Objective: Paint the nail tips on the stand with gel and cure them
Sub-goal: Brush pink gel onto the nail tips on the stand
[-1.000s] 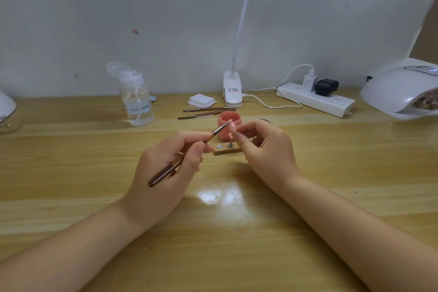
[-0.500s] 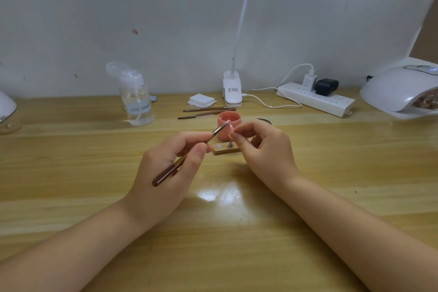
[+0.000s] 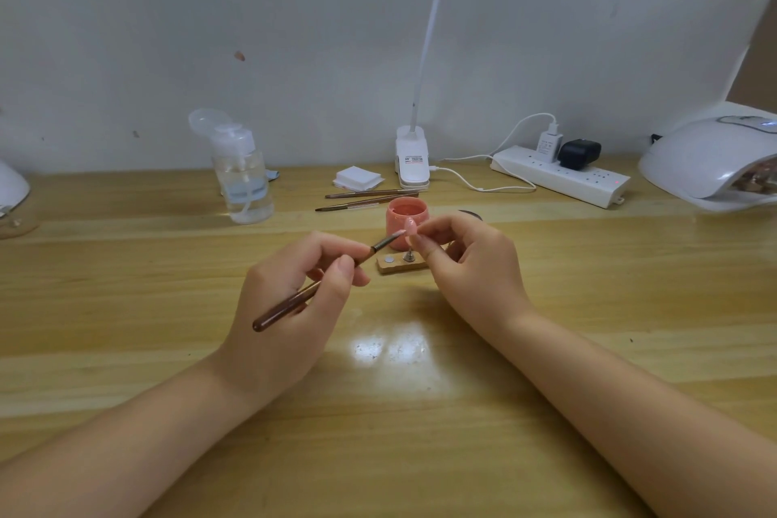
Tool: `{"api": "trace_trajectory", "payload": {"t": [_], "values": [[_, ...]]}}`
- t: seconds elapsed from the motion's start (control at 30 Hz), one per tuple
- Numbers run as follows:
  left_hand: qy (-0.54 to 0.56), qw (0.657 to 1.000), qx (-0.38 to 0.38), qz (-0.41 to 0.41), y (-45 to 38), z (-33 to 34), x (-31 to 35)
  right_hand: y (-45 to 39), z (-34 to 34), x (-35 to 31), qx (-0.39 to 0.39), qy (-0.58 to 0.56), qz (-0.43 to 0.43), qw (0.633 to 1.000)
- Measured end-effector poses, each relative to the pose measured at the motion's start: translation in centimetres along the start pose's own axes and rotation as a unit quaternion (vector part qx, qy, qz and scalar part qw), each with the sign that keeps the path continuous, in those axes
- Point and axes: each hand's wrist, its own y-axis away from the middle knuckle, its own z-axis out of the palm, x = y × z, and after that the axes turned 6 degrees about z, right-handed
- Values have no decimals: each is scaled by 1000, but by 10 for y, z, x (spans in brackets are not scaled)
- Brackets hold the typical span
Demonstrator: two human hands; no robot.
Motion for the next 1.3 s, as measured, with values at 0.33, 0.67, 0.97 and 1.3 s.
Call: {"api": "trace_trajectory", "payload": {"t": [0.33,0.67,0.97,1.3], "values": [[-3,1000,-11,3,0,0,2,-1,1,2,8,-3,4,1000],[5,1000,-12,-8,-1,0,1,-2,1,2,10,-3,4,1000],[19,1000,-7,-17,-1,1,3,-2,1,2,10,-16,14,1000],[-3,999,-18,27,-1,-1,5,-1,0,-1,11,-12,10,1000]]}}
